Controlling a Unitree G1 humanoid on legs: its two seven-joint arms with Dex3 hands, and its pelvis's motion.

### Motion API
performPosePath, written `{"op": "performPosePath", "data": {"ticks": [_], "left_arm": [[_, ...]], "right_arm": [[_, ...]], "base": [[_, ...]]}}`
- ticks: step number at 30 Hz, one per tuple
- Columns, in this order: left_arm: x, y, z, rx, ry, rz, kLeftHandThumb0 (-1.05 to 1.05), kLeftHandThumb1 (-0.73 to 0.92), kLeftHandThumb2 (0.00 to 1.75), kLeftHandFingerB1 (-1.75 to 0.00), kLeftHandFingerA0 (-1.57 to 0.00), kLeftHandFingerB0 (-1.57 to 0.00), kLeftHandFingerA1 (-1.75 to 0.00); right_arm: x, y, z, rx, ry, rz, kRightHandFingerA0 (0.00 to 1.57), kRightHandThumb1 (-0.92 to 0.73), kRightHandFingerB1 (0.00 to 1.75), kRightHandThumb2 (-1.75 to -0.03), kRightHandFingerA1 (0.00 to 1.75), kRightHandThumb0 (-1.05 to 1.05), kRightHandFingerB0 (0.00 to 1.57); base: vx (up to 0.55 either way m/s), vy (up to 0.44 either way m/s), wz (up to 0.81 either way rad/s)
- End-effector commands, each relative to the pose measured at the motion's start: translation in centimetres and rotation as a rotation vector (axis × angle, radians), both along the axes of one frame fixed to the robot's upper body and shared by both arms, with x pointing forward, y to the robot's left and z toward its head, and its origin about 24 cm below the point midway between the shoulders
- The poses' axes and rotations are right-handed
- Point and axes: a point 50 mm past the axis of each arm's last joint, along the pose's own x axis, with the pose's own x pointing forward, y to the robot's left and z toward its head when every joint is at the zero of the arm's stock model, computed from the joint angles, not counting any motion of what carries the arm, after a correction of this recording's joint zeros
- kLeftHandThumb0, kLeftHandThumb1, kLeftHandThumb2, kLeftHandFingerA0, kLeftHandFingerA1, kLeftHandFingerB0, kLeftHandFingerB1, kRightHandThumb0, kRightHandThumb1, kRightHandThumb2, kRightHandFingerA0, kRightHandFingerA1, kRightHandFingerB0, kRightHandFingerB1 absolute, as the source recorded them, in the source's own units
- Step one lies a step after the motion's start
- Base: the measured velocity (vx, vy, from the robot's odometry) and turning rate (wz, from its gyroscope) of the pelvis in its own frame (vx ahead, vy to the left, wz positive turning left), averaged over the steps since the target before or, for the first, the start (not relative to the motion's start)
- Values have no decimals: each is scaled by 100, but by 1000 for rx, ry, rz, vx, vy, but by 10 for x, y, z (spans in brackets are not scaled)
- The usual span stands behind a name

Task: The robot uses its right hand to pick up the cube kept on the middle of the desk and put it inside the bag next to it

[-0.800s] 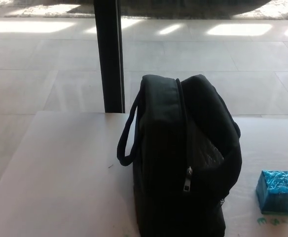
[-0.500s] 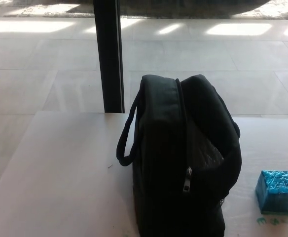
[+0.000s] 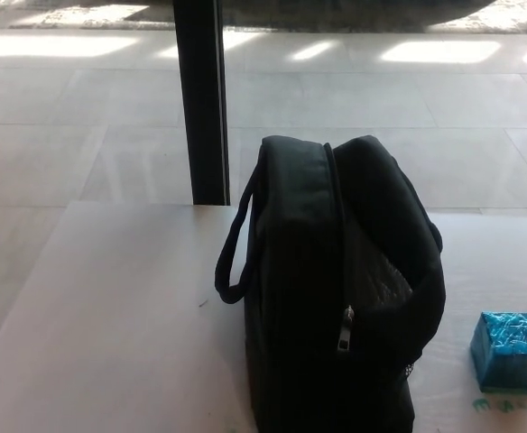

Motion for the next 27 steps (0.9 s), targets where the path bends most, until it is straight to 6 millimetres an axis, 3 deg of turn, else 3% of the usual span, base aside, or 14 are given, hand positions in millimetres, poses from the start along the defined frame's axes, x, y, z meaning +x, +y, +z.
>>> {"op": "performPosePath", "data": {"ticks": [1,3,4,8,9,13,15,16,17,18,20,24,25,27], "left_arm": [[28,5,-1,-23,-31,78,-54,72,61,-39,-40,-34,-43],[35,6,-1,-10,-41,55,-58,73,61,-38,-39,-32,-44],[37,5,-1,-8,-48,51,-54,55,97,-49,-35,-19,-59],[44,5,3,-17,-100,113,-62,54,94,-47,-32,-19,-57],[47,5,4,-18,-119,123,-59,72,61,-36,-31,-28,-43],[55,4,5,-20,-155,142,-60,72,61,-36,-32,-28,-42],[58,5,4,-21,-158,163,-57,52,94,-47,-31,-15,-57],[62,5,6,-25,-165,167,-59,71,60,-36,-33,-27,-44],[64,5,7,-23,-173,164,-61,71,60,-36,-32,-26,-44],[65,6,7,-20,-173,162,-61,71,60,-36,-32,-26,-44],[67,5,9,-48,-205,175,-59,71,61,-37,-24,-20,-46],[67,5,9,-70,-234,202,-61,70,61,-36,-20,-18,-43],[69,5,10,-45,-229,197,-59,72,61,-36,-24,-21,-42],[69,5,10,-45,-229,198,-59,72,61,-36,-24,-21,-42]], "right_arm": [[26,-15,7,57,-44,-107,38,-74,34,-63,53,-68,37],[32,-17,8,59,-47,-129,37,-74,33,-63,53,-67,36],[33,-19,7,57,-43,-133,34,-75,32,-63,50,-66,34],[36,-30,-2,108,-70,-250,27,-75,29,-63,44,-68,28],[40,-31,-1,125,-98,-279,22,-75,29,-63,46,-71,25],[59,-41,6,104,-159,-364,20,-73,29,-63,43,-75,24],[65,-44,6,112,-181,-373,17,-74,28,-63,42,-75,20],[70,-45,9,117,-205,-385,13,-74,28,-63,41,-74,18],[74,-46,20,120,-257,-398,2,-41,49,-101,53,-38,0],[75,-46,23,122,-274,-406,2,-41,49,-101,53,-38,0],[82,-53,38,81,-334,-426,3,-59,32,-96,43,-79,8],[94,-63,61,80,-438,-454,6,-75,26,-62,37,-71,9],[104,-63,78,56,-498,-438,1,-43,49,-101,52,-37,0],[104,-62,79,57,-497,-443,1,-43,49,-101,52,-37,0]], "base": [[0,0,0],[0,0,0],[0,0,0],[0,0,0],[0,0,0],[0,0,0],[0,0,0],[0,0,0],[0,0,0],[0,0,0],[0,0,0],[0,0,0],[0,0,0],[0,0,0]]}}
